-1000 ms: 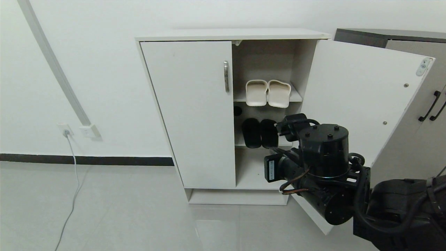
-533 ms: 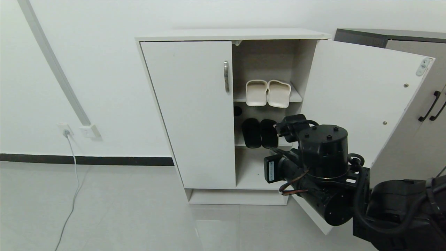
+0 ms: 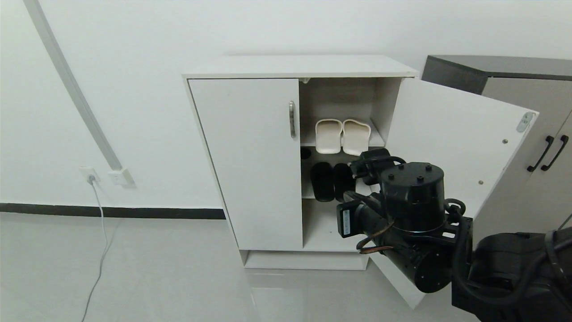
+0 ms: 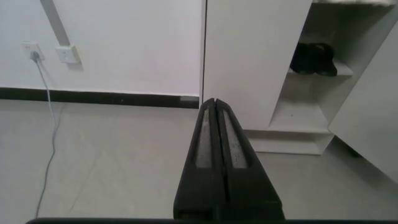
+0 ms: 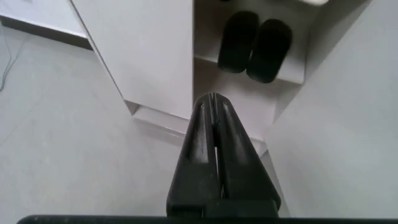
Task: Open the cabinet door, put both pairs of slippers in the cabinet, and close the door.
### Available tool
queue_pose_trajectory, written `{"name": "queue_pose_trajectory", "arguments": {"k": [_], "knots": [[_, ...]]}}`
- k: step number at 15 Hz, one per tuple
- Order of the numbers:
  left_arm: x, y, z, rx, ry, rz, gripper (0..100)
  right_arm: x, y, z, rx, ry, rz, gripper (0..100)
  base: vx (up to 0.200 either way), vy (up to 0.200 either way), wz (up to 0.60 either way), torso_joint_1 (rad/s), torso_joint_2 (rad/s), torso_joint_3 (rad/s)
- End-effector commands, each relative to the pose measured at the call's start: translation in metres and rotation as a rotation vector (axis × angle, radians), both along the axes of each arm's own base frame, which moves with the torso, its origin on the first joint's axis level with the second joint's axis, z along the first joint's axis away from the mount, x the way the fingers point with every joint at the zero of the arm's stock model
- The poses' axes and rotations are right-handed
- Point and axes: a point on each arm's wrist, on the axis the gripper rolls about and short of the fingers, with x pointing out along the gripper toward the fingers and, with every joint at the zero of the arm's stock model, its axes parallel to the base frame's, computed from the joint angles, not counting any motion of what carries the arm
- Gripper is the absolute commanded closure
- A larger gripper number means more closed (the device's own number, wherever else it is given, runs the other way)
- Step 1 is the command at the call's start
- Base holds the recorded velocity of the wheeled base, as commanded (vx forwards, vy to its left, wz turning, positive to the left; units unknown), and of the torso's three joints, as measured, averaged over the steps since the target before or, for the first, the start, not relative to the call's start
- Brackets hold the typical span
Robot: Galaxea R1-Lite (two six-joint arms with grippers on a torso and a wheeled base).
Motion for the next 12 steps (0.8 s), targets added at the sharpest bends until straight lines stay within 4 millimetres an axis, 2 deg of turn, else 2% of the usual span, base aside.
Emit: {"name": "queue_pose_trajectory", "arguments": {"k": [1,12], "knots": [[0.0001,0.0,-0.0002,0.0,0.002,0.001,100,0.003,-0.0017,-0.0002,-0.002,0.0,-0.006,100,0.0,0.0,0.0,0.09,-0.48,-0.369],[0.0001,-0.0001,-0.0002,0.0,0.002,-0.002,100,0.0072,-0.0062,0.0001,0.0,0.0,-0.02,100,0.0,0.0,0.0,0.14,-0.47,-0.336]]}}
